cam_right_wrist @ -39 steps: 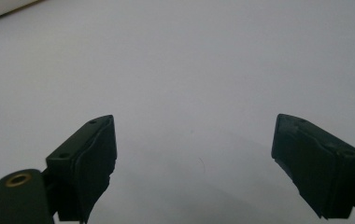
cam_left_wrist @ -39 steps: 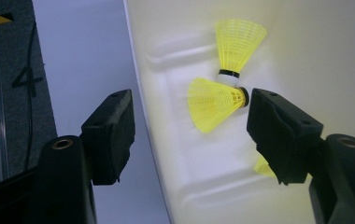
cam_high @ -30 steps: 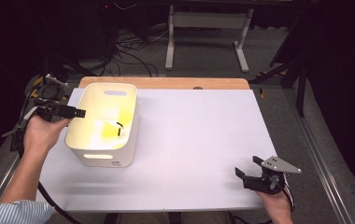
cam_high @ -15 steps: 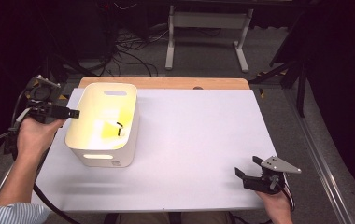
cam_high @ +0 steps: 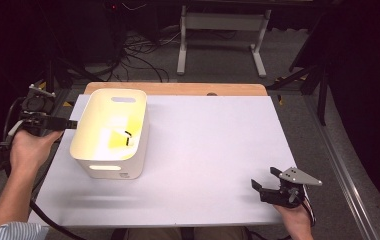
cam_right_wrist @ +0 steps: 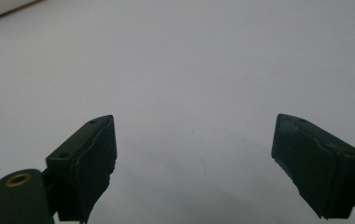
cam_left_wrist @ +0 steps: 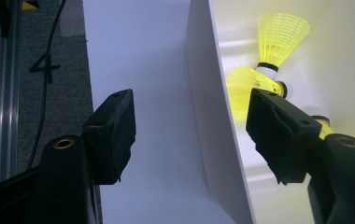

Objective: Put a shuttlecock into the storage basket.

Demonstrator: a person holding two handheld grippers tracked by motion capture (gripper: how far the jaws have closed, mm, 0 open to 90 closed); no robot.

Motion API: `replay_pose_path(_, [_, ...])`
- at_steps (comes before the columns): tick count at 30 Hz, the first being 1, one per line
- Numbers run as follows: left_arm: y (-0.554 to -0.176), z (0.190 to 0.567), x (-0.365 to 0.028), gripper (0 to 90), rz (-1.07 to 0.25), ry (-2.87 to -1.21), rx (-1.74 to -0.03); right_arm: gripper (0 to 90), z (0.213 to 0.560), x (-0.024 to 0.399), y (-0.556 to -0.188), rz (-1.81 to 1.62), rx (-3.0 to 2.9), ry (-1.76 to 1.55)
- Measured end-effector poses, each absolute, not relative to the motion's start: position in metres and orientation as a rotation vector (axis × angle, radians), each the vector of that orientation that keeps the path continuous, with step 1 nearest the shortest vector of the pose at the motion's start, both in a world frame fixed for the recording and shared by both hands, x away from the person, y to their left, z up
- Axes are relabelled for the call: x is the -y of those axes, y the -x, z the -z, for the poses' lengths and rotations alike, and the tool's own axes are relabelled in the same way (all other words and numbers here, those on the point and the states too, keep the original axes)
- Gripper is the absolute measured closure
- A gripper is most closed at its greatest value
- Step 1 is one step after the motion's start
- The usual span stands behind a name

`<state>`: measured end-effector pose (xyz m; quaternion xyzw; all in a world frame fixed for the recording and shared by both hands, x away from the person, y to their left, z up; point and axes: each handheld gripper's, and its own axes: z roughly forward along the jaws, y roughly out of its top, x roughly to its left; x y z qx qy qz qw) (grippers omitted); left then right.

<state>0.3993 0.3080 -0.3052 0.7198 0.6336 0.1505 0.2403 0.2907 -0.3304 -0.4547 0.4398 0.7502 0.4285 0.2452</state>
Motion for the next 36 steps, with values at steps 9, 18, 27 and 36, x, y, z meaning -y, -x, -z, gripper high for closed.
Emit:
replay_pose_path(9, [-0.393, 0.308, -0.31, 34.3, -0.436, -1.97, -1.733, 14.8, 0.455, 0.33, -0.291, -1.167, -2.049, -1.197])
replay_pose_path(18, [-0.386, 0.312, -0.312, 34.5, -0.455, -1.96, -1.73, 14.8, 0.454, 0.33, -0.291, -1.173, -2.049, -1.192])
replay_pose_path(27, [-0.378, 0.32, -0.316, 34.4, -0.445, -1.953, -1.729, 14.8, 0.455, 0.33, -0.291, -1.17, -2.051, -1.192])
replay_pose_path(36, [-0.371, 0.325, -0.317, 34.0, -0.445, -1.946, -1.729, 14.8, 0.455, 0.329, -0.291, -1.169, -2.053, -1.193])
